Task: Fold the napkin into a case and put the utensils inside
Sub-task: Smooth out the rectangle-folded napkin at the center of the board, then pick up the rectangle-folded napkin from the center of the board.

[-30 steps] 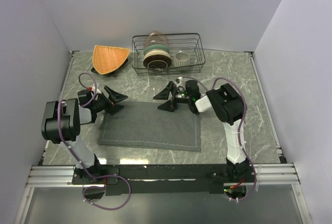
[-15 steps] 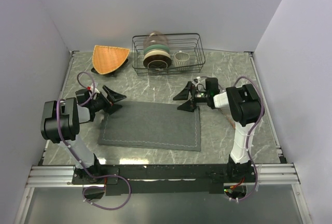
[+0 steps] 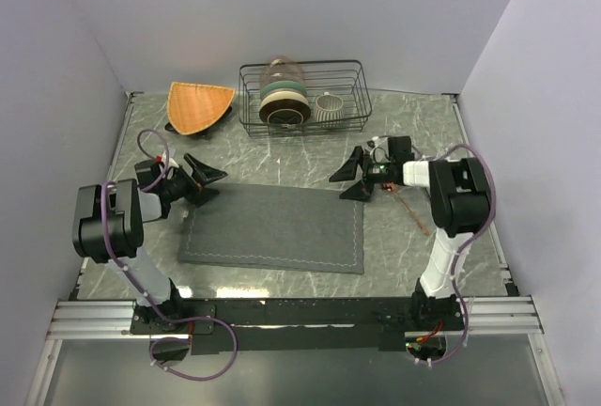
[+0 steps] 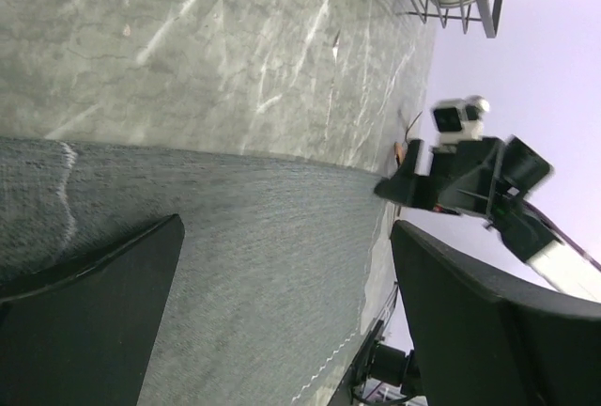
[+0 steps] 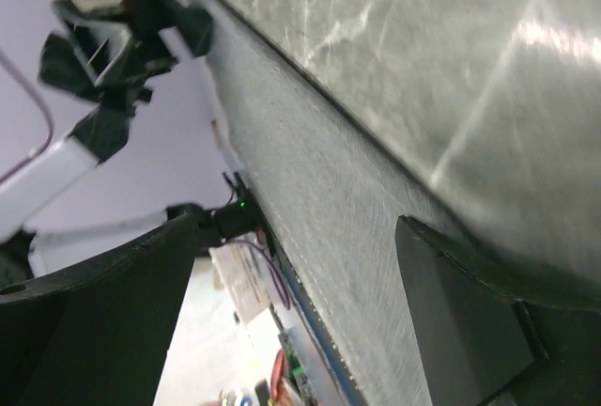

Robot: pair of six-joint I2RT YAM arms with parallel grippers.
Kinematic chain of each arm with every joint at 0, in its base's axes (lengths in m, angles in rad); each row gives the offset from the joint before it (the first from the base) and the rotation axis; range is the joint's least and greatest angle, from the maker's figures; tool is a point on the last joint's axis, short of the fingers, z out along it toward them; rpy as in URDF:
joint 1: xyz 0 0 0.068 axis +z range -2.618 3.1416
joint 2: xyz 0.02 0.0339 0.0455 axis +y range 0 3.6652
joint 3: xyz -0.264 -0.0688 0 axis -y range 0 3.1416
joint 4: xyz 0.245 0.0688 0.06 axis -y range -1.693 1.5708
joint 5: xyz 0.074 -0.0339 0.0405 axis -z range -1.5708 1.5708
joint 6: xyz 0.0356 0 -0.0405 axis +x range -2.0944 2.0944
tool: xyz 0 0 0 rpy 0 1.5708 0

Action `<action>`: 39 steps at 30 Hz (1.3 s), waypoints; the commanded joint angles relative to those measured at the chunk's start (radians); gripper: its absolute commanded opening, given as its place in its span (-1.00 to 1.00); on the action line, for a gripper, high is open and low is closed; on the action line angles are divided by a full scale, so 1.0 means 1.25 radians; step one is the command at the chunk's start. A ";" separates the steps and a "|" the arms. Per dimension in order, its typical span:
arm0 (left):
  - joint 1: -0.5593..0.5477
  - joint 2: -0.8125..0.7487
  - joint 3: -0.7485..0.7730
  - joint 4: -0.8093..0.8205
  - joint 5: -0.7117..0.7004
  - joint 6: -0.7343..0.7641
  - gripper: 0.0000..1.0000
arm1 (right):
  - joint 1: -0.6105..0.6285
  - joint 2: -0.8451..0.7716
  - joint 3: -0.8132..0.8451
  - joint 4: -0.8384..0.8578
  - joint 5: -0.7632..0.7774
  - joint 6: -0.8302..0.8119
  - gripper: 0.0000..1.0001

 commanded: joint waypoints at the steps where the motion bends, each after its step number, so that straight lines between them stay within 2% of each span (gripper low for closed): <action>1: -0.009 -0.117 0.042 -0.046 -0.001 0.036 0.99 | 0.013 -0.219 0.051 -0.191 0.169 -0.073 0.69; 2: -0.012 -0.138 0.050 -0.057 0.000 0.040 0.99 | 0.013 -0.246 0.047 -0.274 0.207 -0.090 0.57; 3: -0.012 -0.181 0.058 -0.076 -0.003 0.046 0.99 | 0.012 -0.291 0.038 -0.314 0.259 -0.096 0.35; 4: -0.010 -0.201 0.076 -0.109 -0.010 0.072 0.99 | 0.012 -0.310 0.020 -0.351 0.331 -0.102 0.32; 6: -0.009 -0.268 0.091 -0.187 -0.037 0.106 0.99 | 0.012 -0.348 -0.004 -0.434 0.393 -0.123 0.33; 7: -0.008 -0.290 0.100 -0.214 -0.049 0.149 0.99 | 0.014 -0.355 -0.018 -0.455 0.487 -0.111 0.32; 8: -0.005 -0.313 0.114 -0.264 -0.060 0.167 0.99 | 0.018 -0.360 -0.039 -0.492 0.515 -0.104 0.29; 11: 0.003 -0.390 0.124 -0.316 -0.081 0.222 0.99 | 0.036 -0.382 -0.090 -0.491 0.574 -0.104 0.25; 15: 0.014 -0.468 0.127 -0.390 -0.093 0.260 0.99 | 0.083 -0.395 -0.136 -0.434 0.618 -0.102 0.24; 24: 0.024 -0.562 0.080 -0.406 -0.127 0.263 0.99 | 0.129 -0.304 -0.152 -0.411 0.669 -0.123 0.17; 34: 0.031 -0.595 0.069 -0.421 -0.157 0.276 0.99 | 0.172 -0.221 -0.093 -0.411 0.586 -0.100 -0.12; 36: 0.030 -0.593 0.069 -0.421 -0.161 0.279 0.99 | 0.171 -0.206 -0.082 -0.420 0.578 -0.102 -0.34; 37: 0.030 -0.590 0.073 -0.423 -0.161 0.282 0.99 | 0.166 -0.202 -0.069 -0.431 0.577 -0.112 -0.51; 38: 0.033 -0.586 0.074 -0.424 -0.161 0.284 0.99 | 0.164 -0.199 -0.062 -0.439 0.576 -0.117 -0.82; 39: 0.033 -0.585 0.075 -0.425 -0.160 0.289 0.99 | 0.158 -0.203 -0.055 -0.448 0.575 -0.122 -0.98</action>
